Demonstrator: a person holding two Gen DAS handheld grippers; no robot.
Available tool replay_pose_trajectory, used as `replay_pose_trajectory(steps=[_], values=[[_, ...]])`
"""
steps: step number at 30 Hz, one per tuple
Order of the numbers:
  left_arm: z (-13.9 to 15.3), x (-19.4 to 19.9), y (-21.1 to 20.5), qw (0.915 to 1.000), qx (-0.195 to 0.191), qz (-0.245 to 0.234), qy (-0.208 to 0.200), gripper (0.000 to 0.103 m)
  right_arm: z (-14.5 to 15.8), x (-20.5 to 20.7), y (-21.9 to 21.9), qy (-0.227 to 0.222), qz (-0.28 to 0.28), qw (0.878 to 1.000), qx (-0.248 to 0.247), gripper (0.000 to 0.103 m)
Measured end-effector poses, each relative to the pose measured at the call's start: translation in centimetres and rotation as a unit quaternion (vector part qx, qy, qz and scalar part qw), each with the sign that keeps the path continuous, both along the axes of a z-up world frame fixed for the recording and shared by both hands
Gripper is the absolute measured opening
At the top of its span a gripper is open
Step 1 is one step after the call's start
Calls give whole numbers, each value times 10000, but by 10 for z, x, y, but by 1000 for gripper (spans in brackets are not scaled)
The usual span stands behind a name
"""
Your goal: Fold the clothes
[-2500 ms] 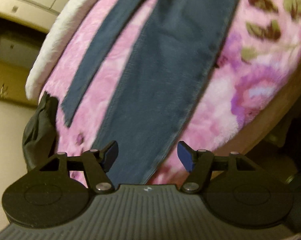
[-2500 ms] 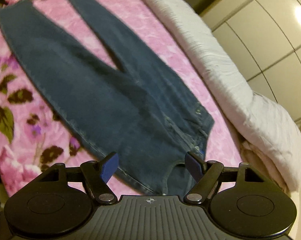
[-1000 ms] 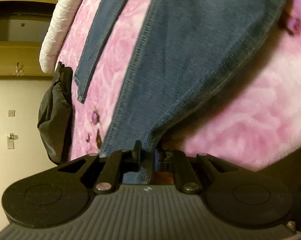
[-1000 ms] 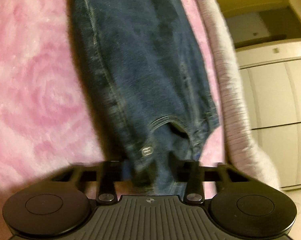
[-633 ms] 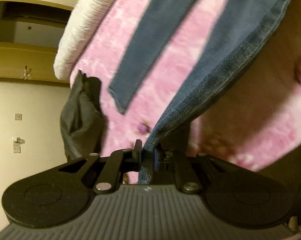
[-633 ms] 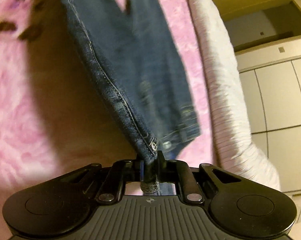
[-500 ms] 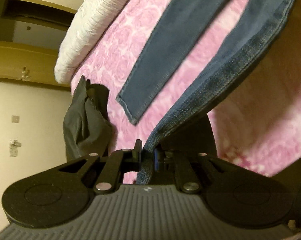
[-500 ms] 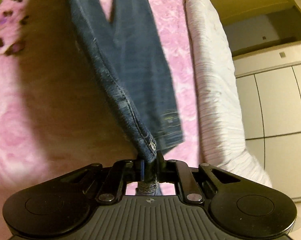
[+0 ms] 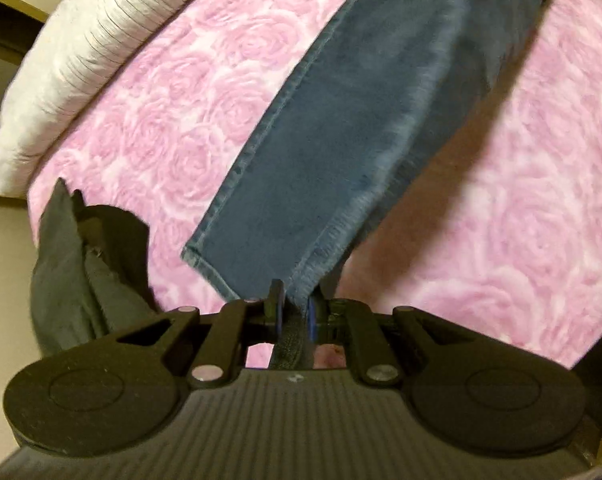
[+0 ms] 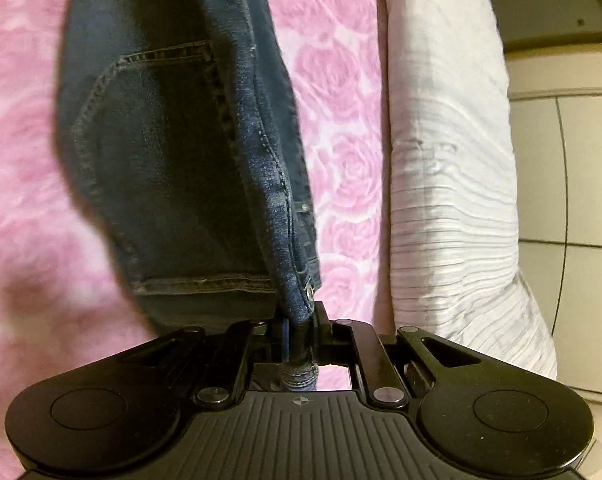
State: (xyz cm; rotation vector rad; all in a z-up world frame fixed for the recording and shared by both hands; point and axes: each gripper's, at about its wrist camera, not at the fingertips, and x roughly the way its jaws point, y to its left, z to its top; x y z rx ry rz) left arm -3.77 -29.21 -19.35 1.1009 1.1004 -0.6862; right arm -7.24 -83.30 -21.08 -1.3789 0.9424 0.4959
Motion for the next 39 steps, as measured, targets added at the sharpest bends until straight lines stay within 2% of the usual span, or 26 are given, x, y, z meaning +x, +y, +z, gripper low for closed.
replay_pose_trajectory(steps=[8,15,17,18,19,21,23,25,28,30,34,37,39], values=[[-33,90,-10,9994,142,-95,290,5,-33,75,15,296,-207,9993,-128,9],[-65,128,-32,9985,391,-66,379,4,-61,112,6,515,-459,9976,103,9],[-78,135,-39,9982,529,-27,283,7,-69,118,1,609,-550,9965,161,10],[-85,139,-43,9979,601,-10,231,8,-74,120,-1,622,-604,9961,164,16],[-93,140,-48,9975,687,-4,152,10,-81,123,-2,590,-690,9957,168,30],[-101,139,-56,9967,799,-64,-96,16,-91,130,-4,210,-941,9953,112,46],[-101,135,-63,9957,867,-198,-267,17,-88,133,-8,-181,-1311,9906,356,49],[-101,131,-70,9941,934,-332,-439,19,-77,131,-16,-270,-1688,9824,753,51],[-93,124,-83,9919,876,-463,-790,21,-63,114,-30,-583,-2279,9659,1078,51],[-87,117,-93,9919,715,-422,-961,21,-56,95,-42,-613,-2850,9455,1451,52],[-82,95,-116,9944,350,-364,-925,24,-55,54,-68,-485,-3959,8932,2074,52],[-92,70,-128,9950,395,-561,-733,26,-63,20,-93,-329,-4673,8504,2396,52],[-97,57,-129,9952,446,-594,-633,26,-62,4,-110,-428,-5098,8143,2744,53]])
